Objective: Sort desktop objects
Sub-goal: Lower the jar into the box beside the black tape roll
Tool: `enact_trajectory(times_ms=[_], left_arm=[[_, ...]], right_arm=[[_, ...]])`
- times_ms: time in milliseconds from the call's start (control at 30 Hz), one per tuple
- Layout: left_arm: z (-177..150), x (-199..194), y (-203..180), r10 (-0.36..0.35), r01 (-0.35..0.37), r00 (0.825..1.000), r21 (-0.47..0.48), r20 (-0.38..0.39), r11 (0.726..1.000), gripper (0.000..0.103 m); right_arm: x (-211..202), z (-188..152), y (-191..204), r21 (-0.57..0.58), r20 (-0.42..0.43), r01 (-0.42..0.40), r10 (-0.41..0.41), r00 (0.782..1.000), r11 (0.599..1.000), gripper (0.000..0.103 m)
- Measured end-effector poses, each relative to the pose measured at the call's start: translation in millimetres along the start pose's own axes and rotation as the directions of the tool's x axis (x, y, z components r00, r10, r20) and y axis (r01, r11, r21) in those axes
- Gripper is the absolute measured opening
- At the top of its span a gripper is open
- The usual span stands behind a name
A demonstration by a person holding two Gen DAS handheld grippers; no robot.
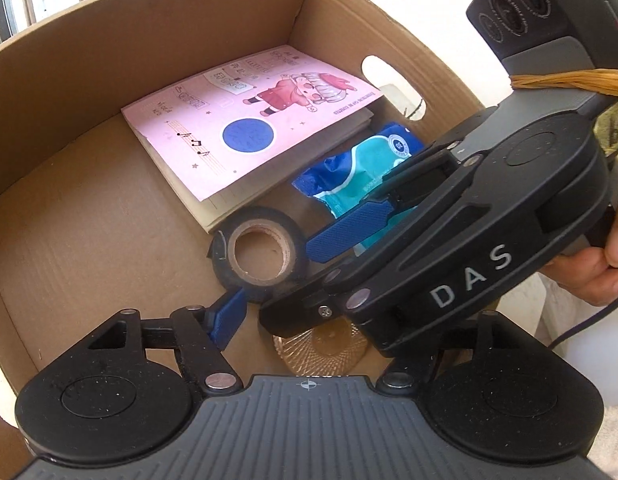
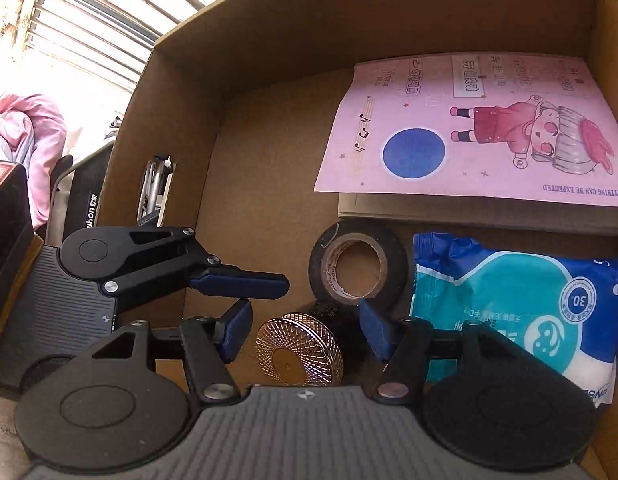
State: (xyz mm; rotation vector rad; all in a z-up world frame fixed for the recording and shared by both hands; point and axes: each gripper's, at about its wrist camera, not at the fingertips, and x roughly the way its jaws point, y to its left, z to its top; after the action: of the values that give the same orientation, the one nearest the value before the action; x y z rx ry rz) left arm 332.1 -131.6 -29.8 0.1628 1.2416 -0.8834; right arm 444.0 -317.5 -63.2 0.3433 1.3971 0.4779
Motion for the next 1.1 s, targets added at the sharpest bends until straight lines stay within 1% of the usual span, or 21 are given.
enact_trajectory(times_ms=[100, 300, 400, 500, 633, 733, 767, 833, 967, 1100], left_arm=[[-3.3, -0.3, -4.5, 0.001, -0.001, 1.0, 0.006, -0.002, 1.0, 0.072], [-8.7, -4.4, -8.2, -0.005, 0.005, 1.0, 0.004, 0.006, 1.0, 0.074], [-10.7, -7.6, -9.9, 0.01, -0.01, 1.0, 0.008, 0.012, 1.0, 0.075], [-12.8, -13.2, -11.4, 0.028, -0.029, 0.999, 0.016, 0.022, 0.999, 0.076], [-17.1, -26.3, -11.4, 0.08, -0.083, 0.995, 0.039, 0.053, 0.996, 0.077], [-22.5, -39.1, -6.1, 0.104, -0.108, 0.991, 0.04, 0.079, 0.993, 0.08], [-25.1, -43.4, -4.0, 0.1, -0.104, 0.991, 0.04, 0.085, 0.994, 0.083], [-31.5, -50.5, -3.2, 0.104, -0.109, 0.989, 0.047, 0.106, 0.993, 0.084], [-43.5, -61.7, -4.3, 0.101, -0.114, 0.984, 0.084, 0.147, 0.99, 0.088], [-51.3, -68.5, -4.0, 0.104, -0.123, 0.978, 0.099, 0.178, 0.987, 0.09]], right_arm=[[2.1, -2.5, 1.8, -0.015, -0.003, 0.033, -0.033, 0.999, 0.999, 0.063], [-2.3, -5.1, 5.0, -0.022, 0.004, 0.061, -0.061, 0.998, 0.998, 0.063], [-0.6, -4.8, 8.3, -0.022, -0.006, 0.058, -0.058, 0.998, 0.998, 0.063], [5.3, -2.4, 13.5, -0.036, -0.017, 0.081, -0.082, 0.996, 0.996, 0.063], [8.1, -1.2, 18.6, -0.06, -0.033, 0.104, -0.106, 0.994, 0.993, 0.063], [4.2, -1.7, 17.5, -0.068, -0.041, 0.123, -0.126, 0.991, 0.99, 0.063], [3.0, -2.1, 16.4, -0.07, -0.046, 0.13, -0.133, 0.99, 0.989, 0.063], [-0.4, -4.8, 15.0, -0.075, -0.055, 0.151, -0.155, 0.986, 0.986, 0.065], [-7.0, -8.0, 15.7, -0.085, -0.062, 0.202, -0.207, 0.976, 0.976, 0.064], [-3.4, -14.4, 19.8, -0.093, -0.063, 0.254, -0.26, 0.964, 0.963, 0.06]])
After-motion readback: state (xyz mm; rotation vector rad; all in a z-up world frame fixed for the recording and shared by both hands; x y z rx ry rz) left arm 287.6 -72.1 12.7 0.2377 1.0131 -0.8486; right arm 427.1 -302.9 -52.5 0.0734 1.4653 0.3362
